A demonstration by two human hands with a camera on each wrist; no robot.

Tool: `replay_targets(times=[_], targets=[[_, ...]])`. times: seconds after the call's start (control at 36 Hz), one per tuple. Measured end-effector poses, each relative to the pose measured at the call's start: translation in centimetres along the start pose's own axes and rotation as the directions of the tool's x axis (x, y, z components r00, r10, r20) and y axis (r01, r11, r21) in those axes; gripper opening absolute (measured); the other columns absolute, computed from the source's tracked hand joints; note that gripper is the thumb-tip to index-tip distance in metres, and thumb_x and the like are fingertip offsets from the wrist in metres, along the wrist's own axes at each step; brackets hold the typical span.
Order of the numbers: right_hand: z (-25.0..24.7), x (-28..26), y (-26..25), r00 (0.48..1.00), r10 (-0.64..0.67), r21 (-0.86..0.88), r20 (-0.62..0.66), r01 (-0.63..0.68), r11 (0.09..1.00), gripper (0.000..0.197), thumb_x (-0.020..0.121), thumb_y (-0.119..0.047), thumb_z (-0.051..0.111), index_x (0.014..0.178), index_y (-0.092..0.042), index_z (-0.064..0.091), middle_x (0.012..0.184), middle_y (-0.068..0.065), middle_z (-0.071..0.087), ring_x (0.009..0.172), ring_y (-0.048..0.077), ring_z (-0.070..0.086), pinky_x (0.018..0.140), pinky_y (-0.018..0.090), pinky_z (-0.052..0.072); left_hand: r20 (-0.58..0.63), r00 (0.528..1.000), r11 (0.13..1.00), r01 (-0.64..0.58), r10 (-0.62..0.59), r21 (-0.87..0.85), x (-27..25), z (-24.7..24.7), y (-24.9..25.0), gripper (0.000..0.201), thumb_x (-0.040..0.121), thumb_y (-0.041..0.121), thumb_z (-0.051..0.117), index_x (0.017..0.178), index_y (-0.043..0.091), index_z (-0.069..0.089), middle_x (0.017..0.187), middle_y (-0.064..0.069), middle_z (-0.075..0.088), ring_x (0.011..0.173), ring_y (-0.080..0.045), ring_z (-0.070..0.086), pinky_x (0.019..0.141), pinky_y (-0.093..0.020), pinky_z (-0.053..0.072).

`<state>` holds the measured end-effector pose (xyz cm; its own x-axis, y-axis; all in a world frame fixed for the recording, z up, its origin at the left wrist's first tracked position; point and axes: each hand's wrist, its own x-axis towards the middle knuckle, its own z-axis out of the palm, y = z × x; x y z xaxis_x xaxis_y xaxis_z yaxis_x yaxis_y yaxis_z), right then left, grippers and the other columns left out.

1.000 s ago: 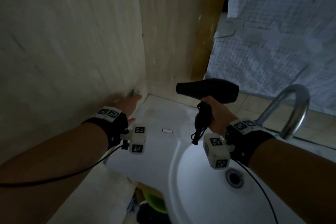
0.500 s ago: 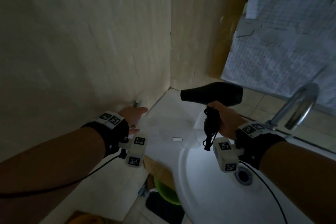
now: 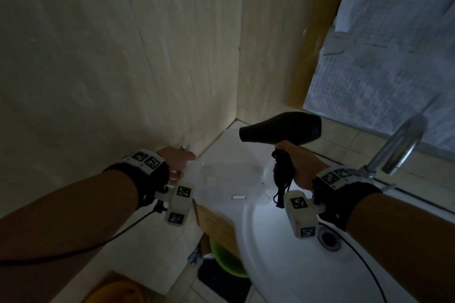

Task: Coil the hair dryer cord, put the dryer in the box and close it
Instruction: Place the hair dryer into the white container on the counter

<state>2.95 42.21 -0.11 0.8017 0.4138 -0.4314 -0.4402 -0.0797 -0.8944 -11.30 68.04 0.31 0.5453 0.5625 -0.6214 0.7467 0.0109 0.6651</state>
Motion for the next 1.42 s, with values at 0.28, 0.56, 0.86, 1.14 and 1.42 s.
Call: replay_targets(times=[0.28, 0.56, 0.86, 1.14, 1.42], targets=[[1.8, -1.7, -2.5, 0.996, 0.004, 0.172, 0.089, -0.019, 0.985, 0.016, 0.090, -0.019, 0.057, 0.080, -0.007, 0.054, 0.068, 0.007, 0.051, 0.062, 0.021, 0.052, 0.065, 0.034, 0.048, -0.024, 0.970, 0.879, -0.209, 0.242, 0.428, -1.3, -0.4, 2.3, 0.084, 0.073, 0.053, 0.066, 0.143, 0.018, 0.036, 0.144, -0.014, 0.040, 0.124, -0.033, 0.048, 0.095, -0.033, 0.045], [5.7, -3.6, -4.1, 0.950, 0.163, 0.159, 0.268, -0.210, 0.965, 0.038, 0.091, -0.037, 0.051, 0.113, -0.007, 0.055, 0.086, 0.011, 0.057, 0.081, 0.026, 0.060, 0.073, 0.036, 0.051, 0.439, 0.509, 0.250, -0.815, 0.740, 0.523, -4.2, 2.7, 2.9, 0.114, 0.072, 0.043, 0.079, 0.146, 0.046, -0.007, 0.160, 0.007, -0.006, 0.145, -0.014, 0.007, 0.115, -0.034, 0.018], [7.5, -4.3, -4.8, 0.923, 0.246, 0.096, 0.294, -0.285, 0.954, 0.054, 0.087, -0.051, 0.045, 0.120, -0.012, 0.061, 0.113, 0.015, 0.068, 0.107, 0.033, 0.063, 0.088, 0.049, 0.052, 0.374, 0.065, -0.066, -0.943, 0.925, 0.327, -5.1, 4.9, 3.4, 0.091, 0.079, 0.038, 0.074, 0.150, 0.037, 0.018, 0.160, 0.006, 0.015, 0.141, -0.012, 0.032, 0.103, -0.028, 0.047], [6.6, -5.6, -6.0, 0.938, 0.232, -0.244, 0.257, -0.169, 0.955, 0.079, 0.087, -0.075, 0.011, 0.120, -0.022, 0.059, 0.120, 0.010, 0.067, 0.108, 0.026, 0.062, 0.104, 0.049, 0.034, 0.138, 0.370, 0.299, -0.880, 0.919, 0.369, -5.5, 4.2, 6.5, 0.039, 0.094, 0.040, 0.054, 0.126, 0.020, 0.057, 0.120, -0.001, 0.066, 0.108, -0.017, 0.063, 0.093, -0.030, 0.049], [4.6, -4.9, -7.7, 0.998, -0.033, -0.411, -0.058, 0.006, 0.912, 0.016, 0.096, -0.027, 0.050, 0.087, -0.016, 0.056, 0.088, 0.007, 0.056, 0.085, 0.021, 0.052, 0.079, 0.036, 0.037, -0.128, 0.748, 0.712, -0.661, 0.652, -0.237, -2.0, 3.8, 7.7, 0.034, 0.094, 0.035, 0.056, 0.117, 0.011, 0.055, 0.121, -0.015, 0.064, 0.110, -0.030, 0.064, 0.094, -0.045, 0.053]])
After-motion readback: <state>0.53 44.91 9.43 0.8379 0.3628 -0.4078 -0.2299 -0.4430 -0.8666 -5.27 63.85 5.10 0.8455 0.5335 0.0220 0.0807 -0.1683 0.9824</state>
